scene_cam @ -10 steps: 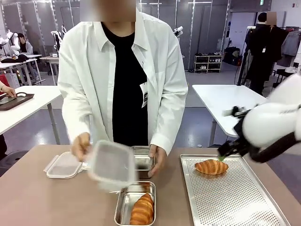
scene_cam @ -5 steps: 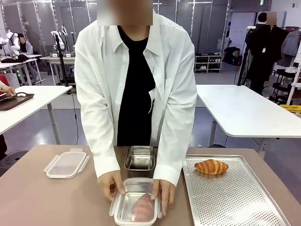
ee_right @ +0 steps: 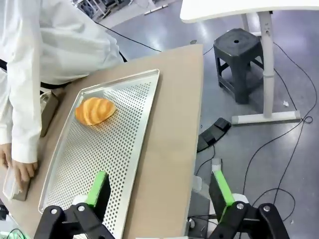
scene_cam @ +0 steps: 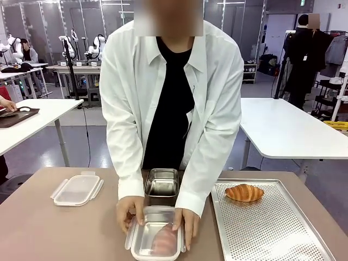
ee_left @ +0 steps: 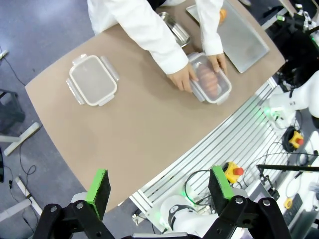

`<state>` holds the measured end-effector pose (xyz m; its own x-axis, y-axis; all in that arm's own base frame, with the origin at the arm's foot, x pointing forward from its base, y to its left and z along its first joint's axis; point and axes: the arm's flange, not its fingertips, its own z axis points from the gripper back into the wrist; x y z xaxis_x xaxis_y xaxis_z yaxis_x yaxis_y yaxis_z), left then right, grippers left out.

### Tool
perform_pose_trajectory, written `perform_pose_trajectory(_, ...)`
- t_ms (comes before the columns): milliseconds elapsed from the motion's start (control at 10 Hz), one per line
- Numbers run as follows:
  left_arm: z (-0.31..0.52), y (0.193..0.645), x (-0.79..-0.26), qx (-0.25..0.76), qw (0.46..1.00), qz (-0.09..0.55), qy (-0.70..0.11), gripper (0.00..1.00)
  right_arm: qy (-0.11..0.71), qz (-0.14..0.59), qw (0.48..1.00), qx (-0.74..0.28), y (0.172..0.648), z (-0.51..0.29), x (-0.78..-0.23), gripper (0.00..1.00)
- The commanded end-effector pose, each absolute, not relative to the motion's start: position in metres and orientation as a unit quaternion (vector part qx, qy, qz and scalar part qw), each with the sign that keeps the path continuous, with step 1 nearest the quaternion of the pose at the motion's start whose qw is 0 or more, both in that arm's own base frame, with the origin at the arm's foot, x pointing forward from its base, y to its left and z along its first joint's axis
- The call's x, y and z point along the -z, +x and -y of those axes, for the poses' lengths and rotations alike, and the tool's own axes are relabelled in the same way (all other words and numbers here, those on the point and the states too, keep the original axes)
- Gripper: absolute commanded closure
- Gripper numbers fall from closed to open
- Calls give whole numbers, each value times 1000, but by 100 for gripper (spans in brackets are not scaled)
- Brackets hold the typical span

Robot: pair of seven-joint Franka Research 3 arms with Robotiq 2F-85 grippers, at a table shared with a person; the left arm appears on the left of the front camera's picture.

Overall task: Place the bread into the airtight container.
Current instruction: Pick up a Butter Roll and place it into an empty Airtight Container.

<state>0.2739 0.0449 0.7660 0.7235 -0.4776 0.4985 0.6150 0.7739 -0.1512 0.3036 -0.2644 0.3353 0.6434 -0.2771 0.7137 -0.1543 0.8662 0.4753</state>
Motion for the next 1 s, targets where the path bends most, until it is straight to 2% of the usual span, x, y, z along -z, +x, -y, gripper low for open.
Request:
perform_pose_trajectory(0, -45, 273, -766, 310, 912, 221, -153, 0, 252, 417, 872, 49, 302, 267, -338, 0)
perform_pose_trajectory(900, -45, 273, -766, 310, 912, 221, -153, 0, 252, 417, 872, 49, 302, 267, -338, 0)
